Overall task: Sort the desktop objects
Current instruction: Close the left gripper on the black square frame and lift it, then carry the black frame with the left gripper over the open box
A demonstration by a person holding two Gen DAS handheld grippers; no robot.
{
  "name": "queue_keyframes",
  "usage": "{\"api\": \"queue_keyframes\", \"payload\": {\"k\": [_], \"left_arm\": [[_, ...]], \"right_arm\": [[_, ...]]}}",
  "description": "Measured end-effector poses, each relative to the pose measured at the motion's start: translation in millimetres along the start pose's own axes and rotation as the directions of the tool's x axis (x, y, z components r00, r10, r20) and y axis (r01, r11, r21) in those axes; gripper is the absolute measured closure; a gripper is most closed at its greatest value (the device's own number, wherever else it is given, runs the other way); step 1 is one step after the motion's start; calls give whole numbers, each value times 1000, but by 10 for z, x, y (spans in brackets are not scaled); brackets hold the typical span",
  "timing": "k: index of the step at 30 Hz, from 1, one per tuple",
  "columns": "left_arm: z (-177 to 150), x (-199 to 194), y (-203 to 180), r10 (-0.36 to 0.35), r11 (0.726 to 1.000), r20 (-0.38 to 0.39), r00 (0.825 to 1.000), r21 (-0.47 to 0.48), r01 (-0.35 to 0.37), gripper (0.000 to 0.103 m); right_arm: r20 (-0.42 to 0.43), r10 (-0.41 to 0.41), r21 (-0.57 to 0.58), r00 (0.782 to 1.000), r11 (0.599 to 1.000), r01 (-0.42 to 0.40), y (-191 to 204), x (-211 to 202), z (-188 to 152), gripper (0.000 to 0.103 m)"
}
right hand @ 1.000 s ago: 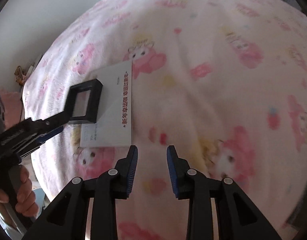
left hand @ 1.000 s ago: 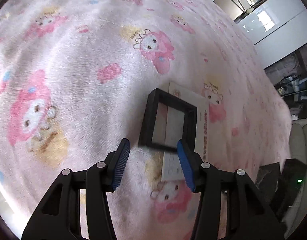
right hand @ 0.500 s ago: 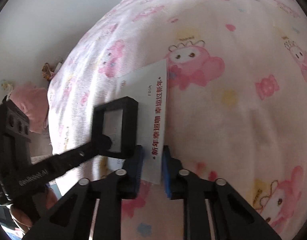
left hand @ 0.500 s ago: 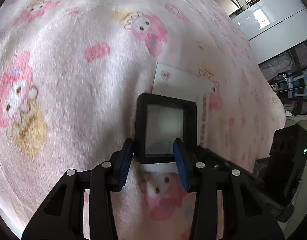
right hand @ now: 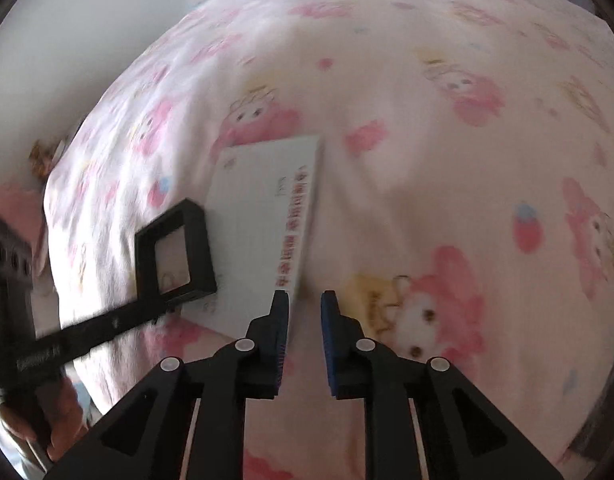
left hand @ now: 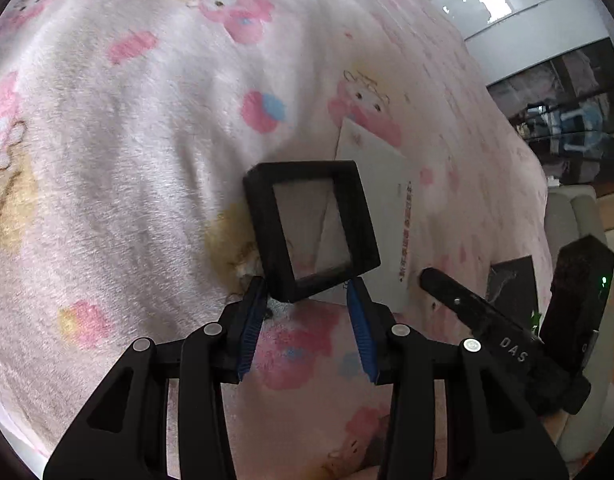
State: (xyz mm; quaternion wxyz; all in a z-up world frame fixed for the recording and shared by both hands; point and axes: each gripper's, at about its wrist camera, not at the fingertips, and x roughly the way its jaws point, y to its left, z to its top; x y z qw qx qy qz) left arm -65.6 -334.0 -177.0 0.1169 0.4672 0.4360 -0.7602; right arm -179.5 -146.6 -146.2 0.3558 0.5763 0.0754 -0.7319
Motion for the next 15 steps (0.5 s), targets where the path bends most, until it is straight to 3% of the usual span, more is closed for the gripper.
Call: {"api": "queue_keyframes", "payload": {"k": [4,8,10,15], "left_arm": [[71,-62,108,-4,999,25,1000,-44,5,61],[120,-93,56,38,999,65,997,-31,-36,62],[156,-60,34,59,998,80,995,-25,-58,62],[214,146,-59,87,996,-2,996,17,-87,67]], "right_arm": [[62,53,-32,997,998,-51,114,-145,21,89],[6,119,-144,993,983,-117,432,13,76,88],[-15,144,-143,989,979,-145,494,128,119,87],[-77,197,-114,977,972,-205,539,361,151,86]]}}
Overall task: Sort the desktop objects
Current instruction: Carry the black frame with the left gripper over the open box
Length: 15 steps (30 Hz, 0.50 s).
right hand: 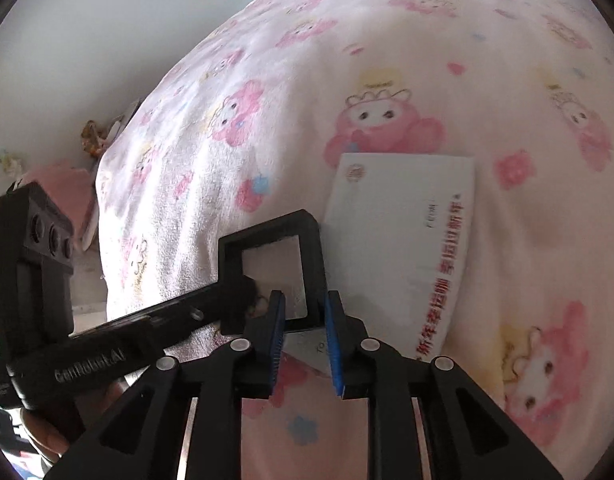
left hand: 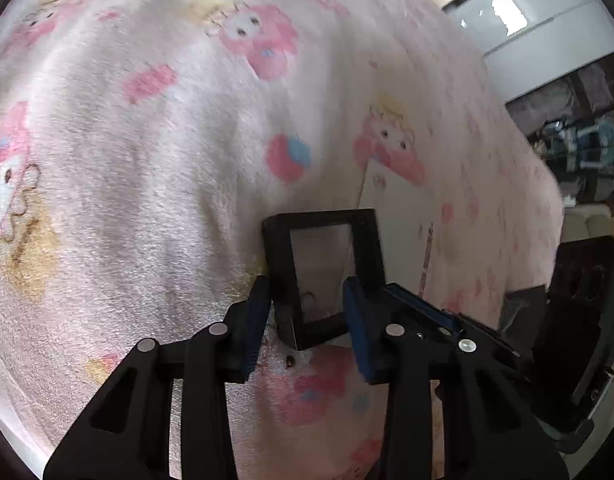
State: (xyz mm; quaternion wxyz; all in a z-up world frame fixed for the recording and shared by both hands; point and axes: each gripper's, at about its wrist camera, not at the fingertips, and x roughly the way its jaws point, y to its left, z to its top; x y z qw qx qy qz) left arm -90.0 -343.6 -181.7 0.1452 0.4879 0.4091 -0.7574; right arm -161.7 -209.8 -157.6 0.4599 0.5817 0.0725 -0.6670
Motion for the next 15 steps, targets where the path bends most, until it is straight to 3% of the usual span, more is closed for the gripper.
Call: {"api": "queue_keyframes", "payload": {"k": [5,8,12,15], "left_arm": [[-156,-61,-337,-50,995,-37,998,80,53,66],[-283,-169,-722,-96,983,-39,995,154,101,65],[-498,-321,-1362,-157,957,-71,985,235,169,62],[-764,-307,-1859,-147,931,-104,984,321,173,61]], "right_arm": [[63,20,-10,998,1000,-20,-65,-278,-154,86],[121,15,25,993,1000,-18,-136,-707,-288,87],[232,-54,12,971,999,52,-186,-1375,-498,86],[278,-91,37,956,996,84,-318,-1777,-746,86]]}}
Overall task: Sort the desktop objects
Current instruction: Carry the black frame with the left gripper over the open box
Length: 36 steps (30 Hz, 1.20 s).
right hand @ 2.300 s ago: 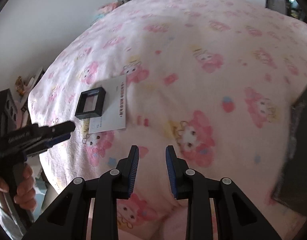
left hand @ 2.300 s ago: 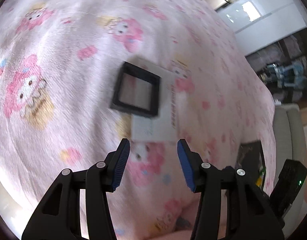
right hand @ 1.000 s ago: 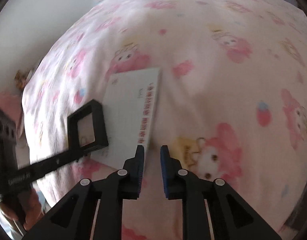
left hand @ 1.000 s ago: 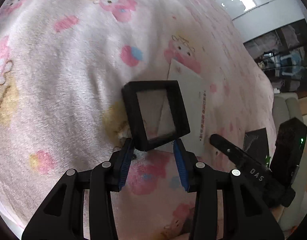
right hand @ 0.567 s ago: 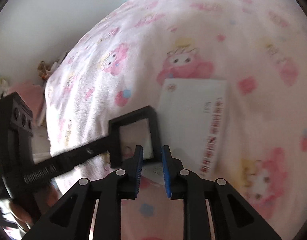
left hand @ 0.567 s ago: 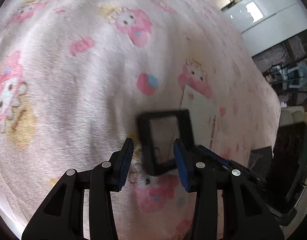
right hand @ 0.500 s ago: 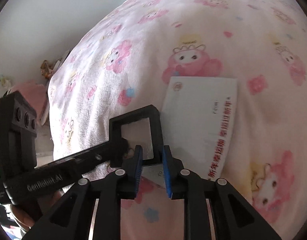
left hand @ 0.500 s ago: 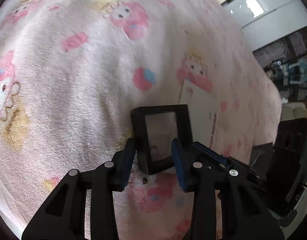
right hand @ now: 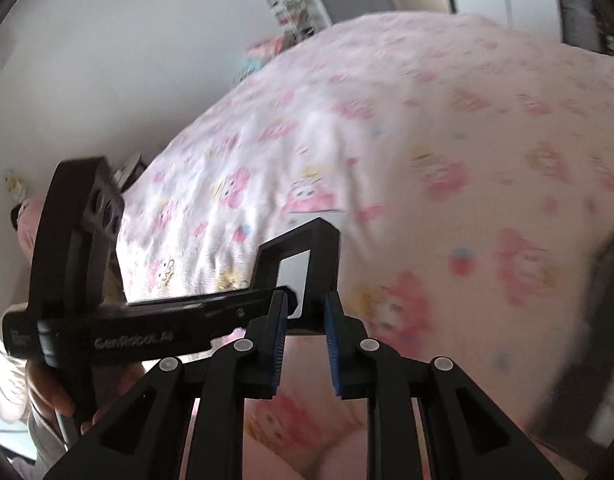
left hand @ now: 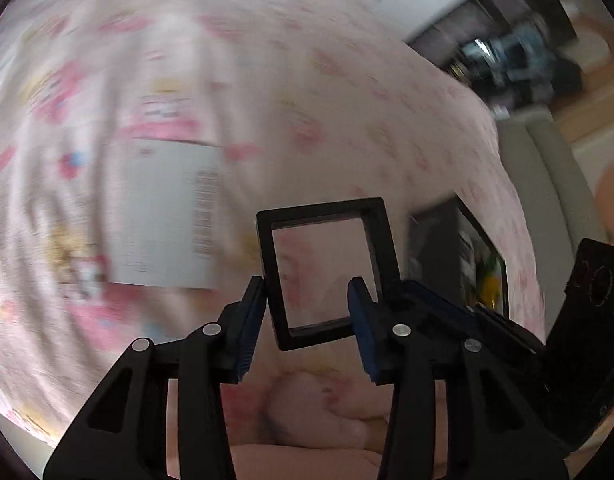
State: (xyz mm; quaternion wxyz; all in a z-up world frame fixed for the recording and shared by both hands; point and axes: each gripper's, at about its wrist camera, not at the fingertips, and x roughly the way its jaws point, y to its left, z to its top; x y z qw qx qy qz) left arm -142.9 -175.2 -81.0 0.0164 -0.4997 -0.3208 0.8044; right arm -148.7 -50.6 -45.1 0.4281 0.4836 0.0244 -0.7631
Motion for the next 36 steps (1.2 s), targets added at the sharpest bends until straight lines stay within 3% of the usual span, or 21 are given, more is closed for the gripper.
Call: {"api": "queue_keyframes", "payload": {"k": [4,8,11,15,18,23,29,32,36], "left_arm": [[-252,453,-687,-1,998,-92,996,70,8,61],[-533,937,-1160,0,992,-198,980,126,26,61],[-878,1247,-1207,3,992,-302,953,123,36,60],[-1107,1599,-1089,20,995,-408,913,98,22,63],[-1093,1618,-1116,39,992,-388,921,125,11,65],[-1100,1711,-1082,89,992,-384,919,115,-48,65],[-1121,1698,-1076,95,993,-377,921,105,-60,64],[-1145,1717,-1085,110,991,-376,920,111,-73,64],[-1166,1692,-1124,58,994,-403,913,107,-16,62]], "right_arm": [[-13,-110,31,994,993,110,-452,-506,-320,86],[-66,-184,51,981,981,187,-931,-816,-720,86],[-121,-159,120,980,978,173,-1225,-858,-1113,86],[-165,-74,251,983,961,115,-1641,-706,-1464,86],[-169,-6,312,986,948,59,-1788,-543,-1593,86],[-176,-28,315,984,946,83,-1820,-443,-1569,86],[-188,-35,454,981,883,118,-2103,-432,-1637,86],[-202,-31,468,979,875,125,-2129,-388,-1643,86],[-216,-11,450,976,886,109,-2104,-307,-1630,85]]}}
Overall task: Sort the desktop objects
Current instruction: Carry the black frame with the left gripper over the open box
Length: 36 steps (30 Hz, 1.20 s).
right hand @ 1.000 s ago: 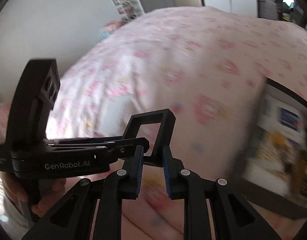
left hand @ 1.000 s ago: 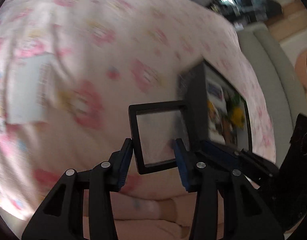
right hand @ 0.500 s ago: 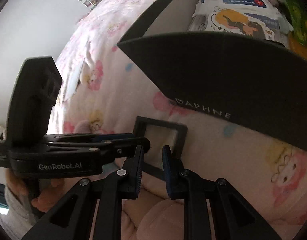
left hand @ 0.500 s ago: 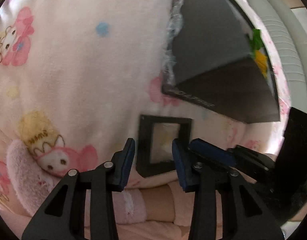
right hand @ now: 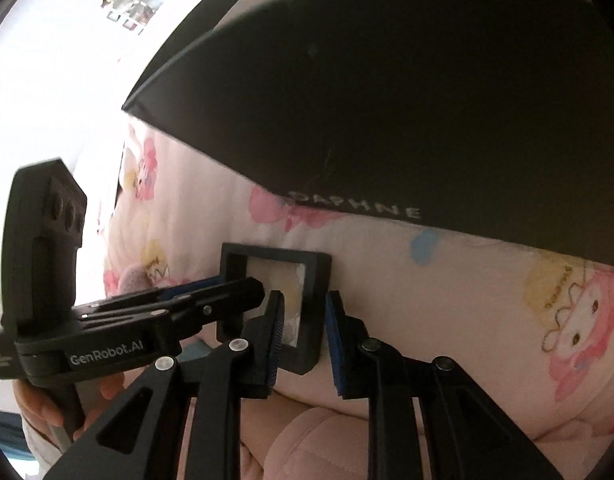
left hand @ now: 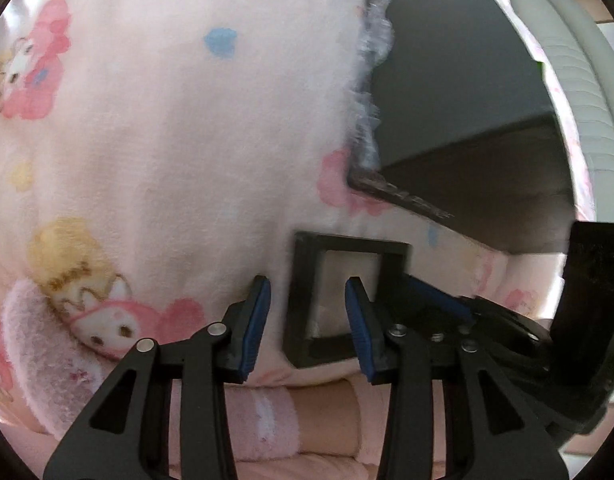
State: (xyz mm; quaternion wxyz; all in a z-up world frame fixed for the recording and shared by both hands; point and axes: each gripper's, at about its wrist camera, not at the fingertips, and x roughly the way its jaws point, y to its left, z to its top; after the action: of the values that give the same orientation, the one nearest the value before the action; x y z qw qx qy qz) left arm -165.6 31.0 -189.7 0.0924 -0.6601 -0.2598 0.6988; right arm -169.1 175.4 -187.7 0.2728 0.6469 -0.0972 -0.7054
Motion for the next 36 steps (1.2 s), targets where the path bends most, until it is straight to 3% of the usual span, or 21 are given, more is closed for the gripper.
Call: {"api": "queue_keyframes", "payload": {"k": [6,8,11,20,22,24,26,36], "left_arm": [[-60,-153,-11,-104,995,45,994,-3,104,62],[-64,-137,1,-91,996,44,995,-14,91,62],[-70,-105,33,-63,997,34,997,-42,64,62],[18,-110,64,-8,999,38,999,-52,10,62],[9,-132,55,-3,999,47,999,-50,6,60],[6,-170,69,-1,998,68,998,-60,5,60],[9,-189,95,-20,997,74,997,-78,25,60],[2,-85,-14,47,998,31,998,-51,-46,58]], "right_arm": [[121,50,-59,991,997,-43,86,-275,12,83],[120,31,-47,992,999,-26,68,-261,19,83],[52,-14,-5,999,1000,14,0,-110,33,83],[27,-33,30,999,999,32,-58,-32,94,82],[8,5,4,1000,1000,-5,-16,-20,95,80],[-30,93,-41,995,995,-94,70,-25,75,79],[-27,116,-79,993,990,-118,143,-63,45,79],[27,-6,26,1000,1000,5,-59,-12,162,79]]}}
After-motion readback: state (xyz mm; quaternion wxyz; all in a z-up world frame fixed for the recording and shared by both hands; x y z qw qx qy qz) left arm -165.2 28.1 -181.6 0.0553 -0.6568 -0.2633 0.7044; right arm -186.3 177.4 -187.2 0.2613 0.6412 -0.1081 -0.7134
